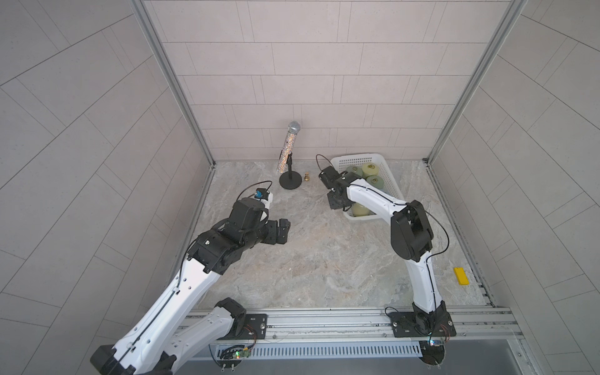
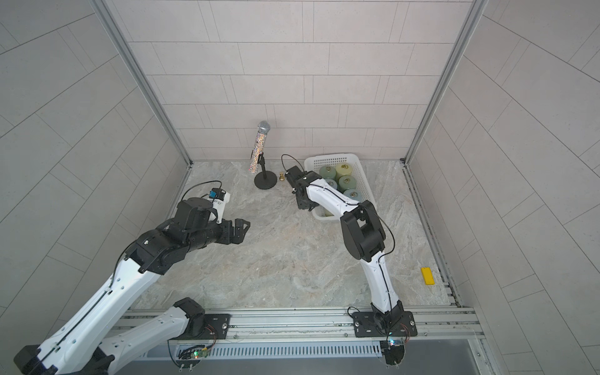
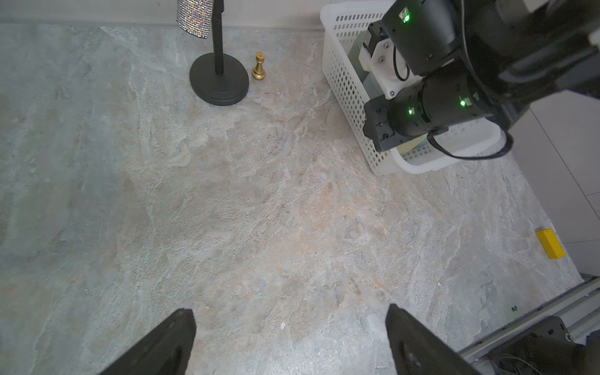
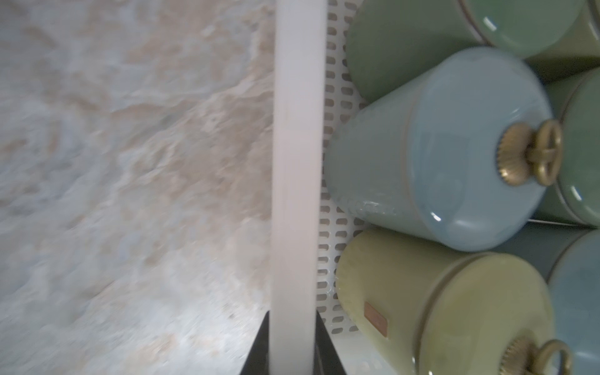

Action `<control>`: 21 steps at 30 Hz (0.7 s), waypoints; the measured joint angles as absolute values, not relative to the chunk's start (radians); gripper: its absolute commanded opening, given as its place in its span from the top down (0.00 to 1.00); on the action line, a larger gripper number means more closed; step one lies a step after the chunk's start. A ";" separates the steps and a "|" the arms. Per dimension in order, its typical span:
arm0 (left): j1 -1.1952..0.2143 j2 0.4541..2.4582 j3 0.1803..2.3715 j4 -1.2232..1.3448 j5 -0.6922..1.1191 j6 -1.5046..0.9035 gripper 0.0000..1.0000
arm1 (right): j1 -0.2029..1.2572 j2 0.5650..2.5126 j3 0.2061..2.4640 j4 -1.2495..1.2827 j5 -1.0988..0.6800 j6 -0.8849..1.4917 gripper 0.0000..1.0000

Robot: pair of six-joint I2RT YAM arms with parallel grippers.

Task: Take the tea canister out of the basket
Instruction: Move the basket to the center of the board.

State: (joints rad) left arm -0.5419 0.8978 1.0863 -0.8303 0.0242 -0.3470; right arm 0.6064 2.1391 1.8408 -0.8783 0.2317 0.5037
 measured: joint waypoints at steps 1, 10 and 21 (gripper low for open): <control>-0.542 0.888 1.086 -0.841 0.015 -0.346 0.00 | 0.634 2.128 1.824 -0.871 0.227 0.527 0.94; -0.542 0.798 1.090 -0.934 -0.065 -0.354 0.00 | 0.828 2.087 1.753 -0.848 0.250 0.740 0.96; -0.542 0.714 1.111 -1.023 -0.099 -0.387 0.00 | 0.984 2.125 1.813 -0.898 0.268 0.938 0.94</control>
State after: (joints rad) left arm -0.5419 0.7136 1.1114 -1.0225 -0.0990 -0.3866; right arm 0.9844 2.1246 1.8126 -0.8978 0.2684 0.9382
